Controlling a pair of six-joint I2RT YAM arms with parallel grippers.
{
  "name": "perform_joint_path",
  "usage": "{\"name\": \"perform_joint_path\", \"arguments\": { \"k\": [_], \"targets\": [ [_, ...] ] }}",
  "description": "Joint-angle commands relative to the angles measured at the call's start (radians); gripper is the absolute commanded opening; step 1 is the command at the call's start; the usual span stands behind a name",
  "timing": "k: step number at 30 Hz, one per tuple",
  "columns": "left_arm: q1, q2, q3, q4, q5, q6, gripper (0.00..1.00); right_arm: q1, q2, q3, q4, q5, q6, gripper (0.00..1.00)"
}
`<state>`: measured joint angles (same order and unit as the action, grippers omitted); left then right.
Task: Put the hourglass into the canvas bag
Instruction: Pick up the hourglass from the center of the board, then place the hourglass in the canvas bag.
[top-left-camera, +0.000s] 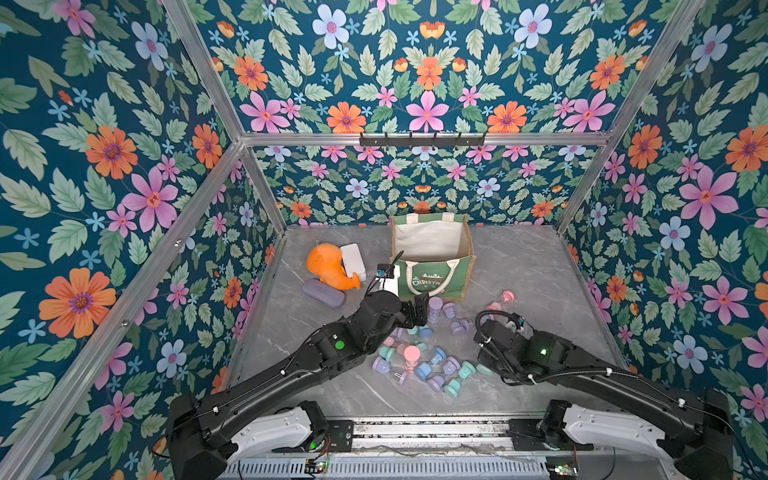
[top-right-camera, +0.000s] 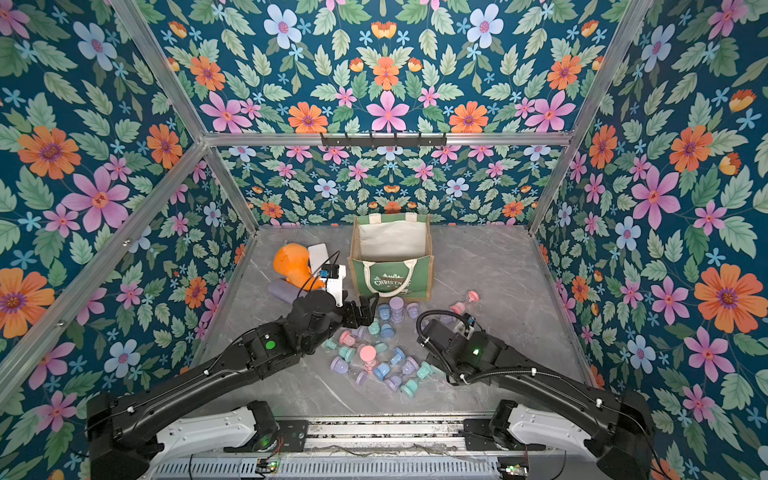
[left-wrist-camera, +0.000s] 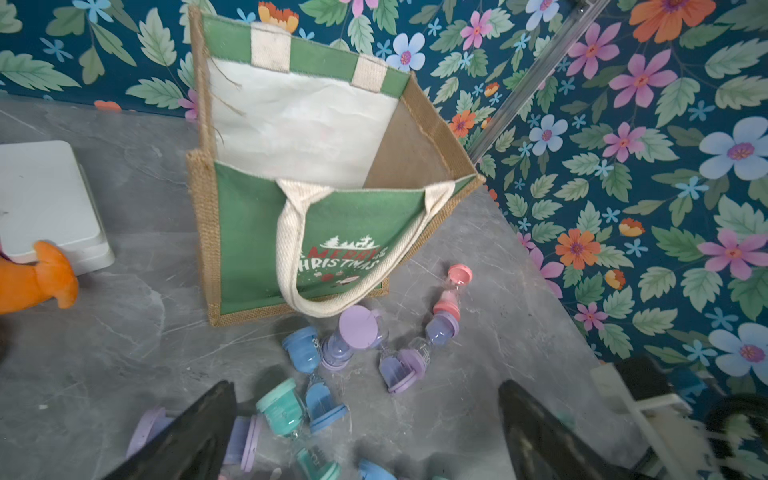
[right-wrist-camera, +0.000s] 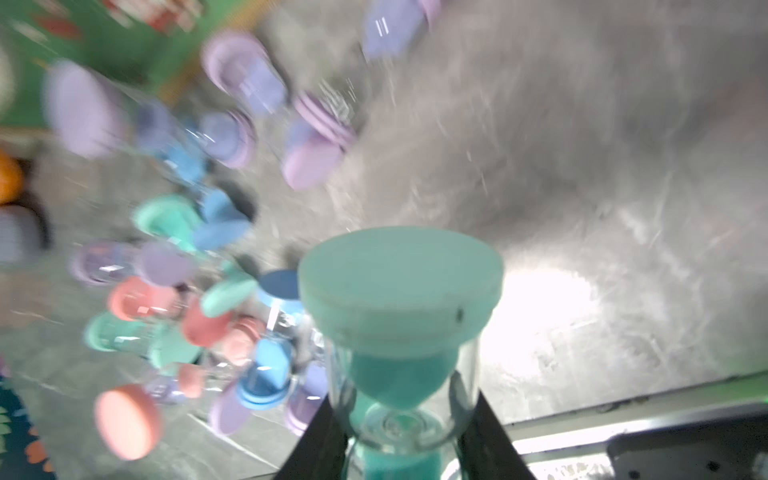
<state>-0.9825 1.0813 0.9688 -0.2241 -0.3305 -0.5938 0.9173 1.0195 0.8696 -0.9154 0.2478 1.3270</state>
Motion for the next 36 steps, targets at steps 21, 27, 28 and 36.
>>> {"name": "perform_joint_path", "arguments": {
  "k": [21, 27, 28, 36],
  "targets": [
    [0.354, 0.314, 0.301, 0.012, 0.195, 0.109, 1.00, -0.279, 0.672, 1.005, 0.099, -0.091, -0.744, 0.17],
    [0.374, 0.352, 0.279, 0.053, 0.247, 0.111, 1.00, -0.331, 0.877, 1.165, 0.111, -0.156, -0.777, 0.17],
    [0.375, 0.353, 0.269, 0.062, 0.247, 0.108, 1.00, -0.336, 0.907, 1.184, 0.117, -0.166, -0.784, 0.17],
    [0.378, 0.379, 0.233, 0.105, 0.289, 0.101, 1.00, -0.372, 1.133, 1.375, 0.059, -0.243, -0.798, 0.17]
  ]
}}
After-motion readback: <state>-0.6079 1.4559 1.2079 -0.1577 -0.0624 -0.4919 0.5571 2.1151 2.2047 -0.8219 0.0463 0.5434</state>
